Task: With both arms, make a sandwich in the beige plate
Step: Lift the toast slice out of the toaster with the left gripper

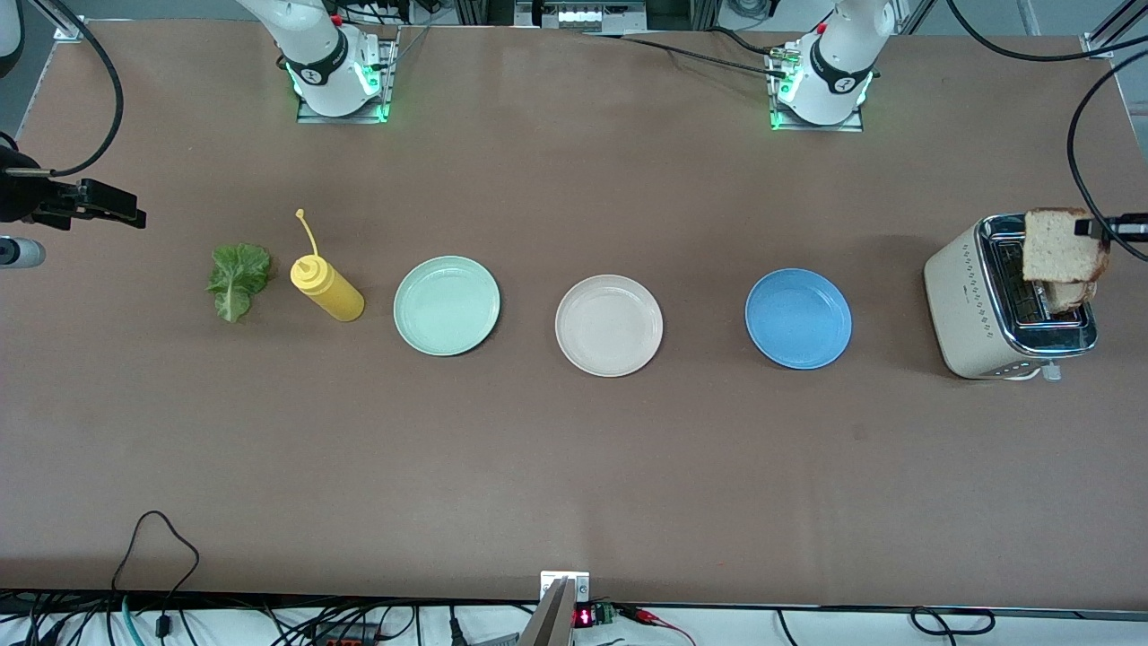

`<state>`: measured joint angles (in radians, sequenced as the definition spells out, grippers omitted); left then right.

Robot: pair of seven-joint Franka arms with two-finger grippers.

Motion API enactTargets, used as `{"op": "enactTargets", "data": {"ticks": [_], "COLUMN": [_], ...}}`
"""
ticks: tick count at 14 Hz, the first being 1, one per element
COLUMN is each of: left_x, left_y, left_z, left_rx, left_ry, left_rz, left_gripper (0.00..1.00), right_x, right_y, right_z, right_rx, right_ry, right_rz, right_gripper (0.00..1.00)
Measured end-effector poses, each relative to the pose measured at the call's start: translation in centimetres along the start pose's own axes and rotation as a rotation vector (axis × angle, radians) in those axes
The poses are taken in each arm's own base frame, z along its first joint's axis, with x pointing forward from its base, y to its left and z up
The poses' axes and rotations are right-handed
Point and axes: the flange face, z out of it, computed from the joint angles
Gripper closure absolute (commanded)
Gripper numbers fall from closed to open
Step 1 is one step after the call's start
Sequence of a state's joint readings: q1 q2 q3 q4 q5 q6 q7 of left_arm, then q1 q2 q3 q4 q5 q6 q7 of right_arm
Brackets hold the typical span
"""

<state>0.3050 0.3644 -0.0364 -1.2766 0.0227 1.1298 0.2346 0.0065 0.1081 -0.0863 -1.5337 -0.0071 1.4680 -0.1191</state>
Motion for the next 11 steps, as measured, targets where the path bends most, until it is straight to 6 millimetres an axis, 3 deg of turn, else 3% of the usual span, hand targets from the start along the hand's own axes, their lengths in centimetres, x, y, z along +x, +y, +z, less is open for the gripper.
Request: {"op": "enactTargets", "data": {"ticks": [3,6,9,11], "left_x": [-0.1,-0.3,-0.9,-0.5], "left_y": [8.4,19.7,31.4,38.5], "left_z": [-1.3,-0.7,1.6,4.4], "left_rx": [0.035,0.068,0.075,0.072], "left_ry": [0.011,0.001,0.025,0.051], "left_rz": [0.152,0.296,0.318,0.331], "left_gripper": [0.99,0.99,0.99,0.99], "right_x": [0.4,0.3,0.0,-0.2], "right_y": [0.5,1.9,3.0,3.0], "right_z": [-0.1,0.1,0.2,0.3], "right_rx": [-0.002,0.002,0.006,0.009], "right_ry": [0.03,0.024,0.013,0.0], "right_rz": [0.009,0.033,0.052,0.053], "right_gripper": [0.0,0.0,0.0,0.0]}}
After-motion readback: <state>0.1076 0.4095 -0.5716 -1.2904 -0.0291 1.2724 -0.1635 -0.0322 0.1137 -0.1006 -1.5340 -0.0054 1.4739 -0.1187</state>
